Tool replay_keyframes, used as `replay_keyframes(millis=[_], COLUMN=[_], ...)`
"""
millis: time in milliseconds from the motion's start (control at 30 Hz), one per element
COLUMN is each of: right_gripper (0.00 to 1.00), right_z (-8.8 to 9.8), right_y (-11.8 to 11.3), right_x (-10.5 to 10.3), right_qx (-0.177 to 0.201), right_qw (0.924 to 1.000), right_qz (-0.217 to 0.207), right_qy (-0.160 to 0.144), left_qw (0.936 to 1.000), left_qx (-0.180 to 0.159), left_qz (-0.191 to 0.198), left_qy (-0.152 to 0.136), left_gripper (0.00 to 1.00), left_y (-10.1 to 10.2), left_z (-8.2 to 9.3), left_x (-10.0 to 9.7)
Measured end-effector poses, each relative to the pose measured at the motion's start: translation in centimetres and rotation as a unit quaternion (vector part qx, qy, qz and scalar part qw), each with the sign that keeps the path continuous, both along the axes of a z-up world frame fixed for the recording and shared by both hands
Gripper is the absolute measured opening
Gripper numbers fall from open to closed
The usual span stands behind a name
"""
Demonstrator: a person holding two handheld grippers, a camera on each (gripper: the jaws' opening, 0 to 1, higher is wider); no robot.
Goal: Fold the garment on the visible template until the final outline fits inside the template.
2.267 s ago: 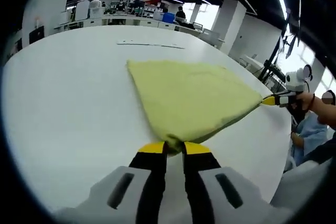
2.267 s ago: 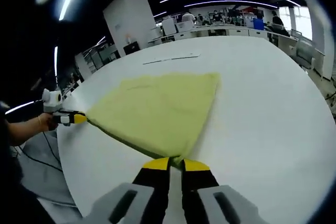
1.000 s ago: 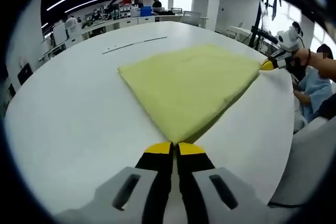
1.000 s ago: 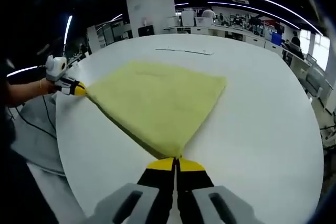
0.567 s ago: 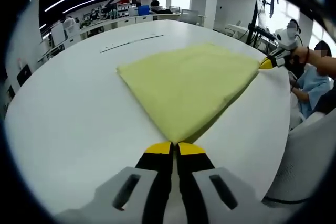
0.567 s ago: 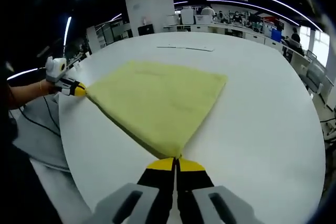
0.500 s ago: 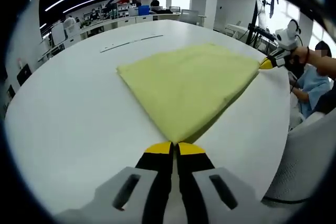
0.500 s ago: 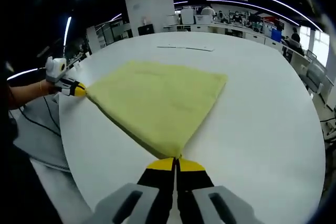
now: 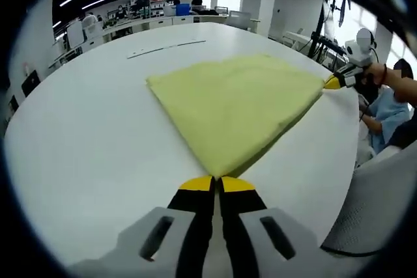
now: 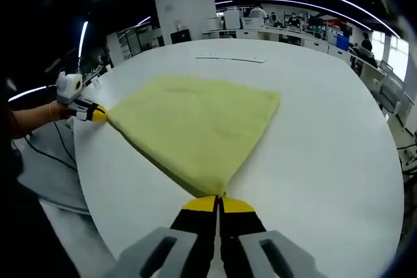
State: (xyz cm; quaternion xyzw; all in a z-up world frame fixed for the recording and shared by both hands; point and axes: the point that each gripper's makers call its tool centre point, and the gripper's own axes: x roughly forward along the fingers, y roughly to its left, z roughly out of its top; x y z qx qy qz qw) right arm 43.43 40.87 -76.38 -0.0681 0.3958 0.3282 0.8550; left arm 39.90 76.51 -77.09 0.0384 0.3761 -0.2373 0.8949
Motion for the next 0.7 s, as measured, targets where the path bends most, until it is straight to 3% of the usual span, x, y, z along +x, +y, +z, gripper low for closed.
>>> replay_keyframes(millis=[200, 300, 500, 700], right_gripper=[0.01, 0.15, 0.40, 0.63], right_z=[0.4, 1.2, 2.4, 4.7], right_y=[0.1, 0.6, 1.0, 1.8], right_x=[0.3, 0.6, 0.7, 0.8], right_qx=[0.011, 0.039, 0.046, 0.068], right_qw=[0.9998, 0.9986, 0.9980, 0.9960], right_qz=[-0.017, -0.034, -0.036, -0.042], right_qy=[-0.006, -0.007, -0.024, -0.041], left_qw=[0.9999, 0.9996, 0.9988, 0.9933], left_qx=[-0.015, -0.025, -0.038, -0.094], left_qz=[0.008, 0.012, 0.019, 0.046], left_qy=[-0.003, -0.009, -0.023, -0.049], left_gripper=[0.07, 0.18, 0.35, 0.53], left_y=[-0.2, -0.4, -0.8, -1.7], left_z=[0.3, 0.8, 2.0, 4.7], left_x=[-0.2, -0.3, -0.2, 0.2])
